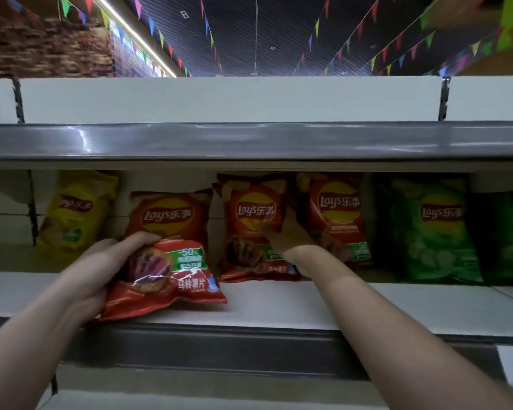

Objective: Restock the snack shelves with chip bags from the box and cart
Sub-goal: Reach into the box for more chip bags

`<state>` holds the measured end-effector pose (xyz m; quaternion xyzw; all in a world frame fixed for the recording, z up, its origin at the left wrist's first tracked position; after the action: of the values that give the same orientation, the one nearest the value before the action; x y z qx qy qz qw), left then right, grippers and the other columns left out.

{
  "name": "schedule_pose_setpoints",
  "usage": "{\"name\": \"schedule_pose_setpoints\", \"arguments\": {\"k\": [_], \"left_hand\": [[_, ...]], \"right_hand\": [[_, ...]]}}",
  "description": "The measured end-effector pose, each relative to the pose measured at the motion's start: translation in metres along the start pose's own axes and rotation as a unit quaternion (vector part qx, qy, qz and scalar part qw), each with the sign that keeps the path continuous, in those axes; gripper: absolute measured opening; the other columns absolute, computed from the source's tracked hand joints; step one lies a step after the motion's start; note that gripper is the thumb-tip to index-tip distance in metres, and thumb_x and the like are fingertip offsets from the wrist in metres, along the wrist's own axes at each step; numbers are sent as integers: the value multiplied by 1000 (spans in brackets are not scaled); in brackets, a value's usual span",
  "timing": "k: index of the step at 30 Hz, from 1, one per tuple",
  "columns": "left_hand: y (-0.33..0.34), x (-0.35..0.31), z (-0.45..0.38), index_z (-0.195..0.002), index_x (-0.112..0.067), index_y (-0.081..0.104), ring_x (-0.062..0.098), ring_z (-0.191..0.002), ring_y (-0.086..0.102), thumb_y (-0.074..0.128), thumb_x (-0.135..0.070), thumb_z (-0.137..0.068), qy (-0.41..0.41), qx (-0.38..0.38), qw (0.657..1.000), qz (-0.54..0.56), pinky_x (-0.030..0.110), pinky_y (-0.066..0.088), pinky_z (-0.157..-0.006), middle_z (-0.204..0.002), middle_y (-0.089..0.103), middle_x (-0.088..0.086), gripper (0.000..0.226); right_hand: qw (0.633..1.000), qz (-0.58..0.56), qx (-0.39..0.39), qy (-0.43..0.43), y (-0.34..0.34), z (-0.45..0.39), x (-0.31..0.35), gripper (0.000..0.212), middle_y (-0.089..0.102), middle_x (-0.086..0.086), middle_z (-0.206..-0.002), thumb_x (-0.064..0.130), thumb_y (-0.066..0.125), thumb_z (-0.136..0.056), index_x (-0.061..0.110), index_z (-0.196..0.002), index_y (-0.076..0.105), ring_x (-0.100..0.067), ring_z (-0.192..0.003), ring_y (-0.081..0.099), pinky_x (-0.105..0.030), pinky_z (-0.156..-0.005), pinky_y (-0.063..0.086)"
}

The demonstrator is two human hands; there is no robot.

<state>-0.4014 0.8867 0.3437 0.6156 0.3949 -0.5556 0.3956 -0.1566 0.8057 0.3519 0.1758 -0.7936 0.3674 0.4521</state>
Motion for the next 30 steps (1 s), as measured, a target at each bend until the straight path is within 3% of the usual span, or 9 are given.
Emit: {"name": "schedule_pose_setpoints", "arguments": {"k": [2,6,10,12,16,20,24,27,30], "left_hand": [[6,2,-1,-112,-4,59,36,-78,69,78,-35,-54,9,23,1000,-5,38,55,-66,-85,73,22,68],[12,3,-5,-96,-11,54,31,-67,68,76,-26,-68,38,28,999,23,35,52,-58,-72,71,15,39],[7,5,-17,-111,-5,46,30,-75,64,71,-18,-82,51,-10,997,54,39,52,-68,-87,64,18,41],[2,8,-27,-119,-2,45,32,-80,64,71,-16,-84,43,-21,997,55,41,53,-75,-92,64,20,46],[0,5,-45,-130,-6,51,32,-92,66,75,-15,-77,38,10,998,50,42,52,-81,-109,67,19,59],[13,-2,-61,-125,-12,53,36,-96,63,74,-14,-75,-8,78,995,54,51,50,-87,-108,65,17,53],[26,-8,-85,-134,-19,42,36,-103,61,74,-11,-73,12,121,991,52,56,48,-92,-119,60,13,69],[36,-15,-95,-141,-23,31,27,-95,58,61,-2,-87,56,131,989,46,52,47,-85,-118,54,6,65],[44,-10,-113,-143,-21,27,25,-100,56,60,-8,-90,62,151,986,-32,42,48,-79,-117,53,1,64]], "right_hand": [[1000,27,-4,2,-2,-1,-3,78,23,-8,-160,39,51,-99,16,-156,3,-32,-144,29,-41,-113,30],[994,105,-34,10,-7,0,-13,91,21,-13,-160,54,53,-92,10,-155,4,-35,-143,29,-46,-112,32],[980,156,-90,-81,-18,8,0,97,20,-10,-159,57,61,-85,22,-155,4,-34,-141,32,-48,-110,31],[978,170,-57,-106,-15,12,3,101,16,-8,-160,57,65,-82,34,-154,-2,-35,-139,36,-50,-110,31],[969,225,71,-69,2,14,-10,110,6,-6,-162,54,69,-82,54,-143,-22,-38,-143,27,-51,-113,29],[969,232,61,-63,1,11,-10,108,11,-9,-160,52,67,-84,54,-143,-23,-40,-140,33,-53,-112,34],[965,245,58,-68,2,9,-12,106,10,-10,-160,52,65,-86,53,-142,-25,-39,-139,34,-53,-111,36],[964,252,56,-70,1,6,-13,106,12,-11,-160,53,65,-86,53,-142,-25,-39,-138,37,-53,-110,37],[960,263,53,-77,1,2,-13,106,15,-13,-159,55,64,-85,55,-140,-26,-41,-134,41,-53,-108,40]]}}
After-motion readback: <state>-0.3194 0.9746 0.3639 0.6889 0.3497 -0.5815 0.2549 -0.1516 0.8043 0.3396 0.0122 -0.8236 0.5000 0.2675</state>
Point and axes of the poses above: each hand's wrist, its own z-axis away from the middle knuckle, its own y-axis out of the palm, x = y × z, the point moved 4 cm from there along -z, towards the middle knuckle
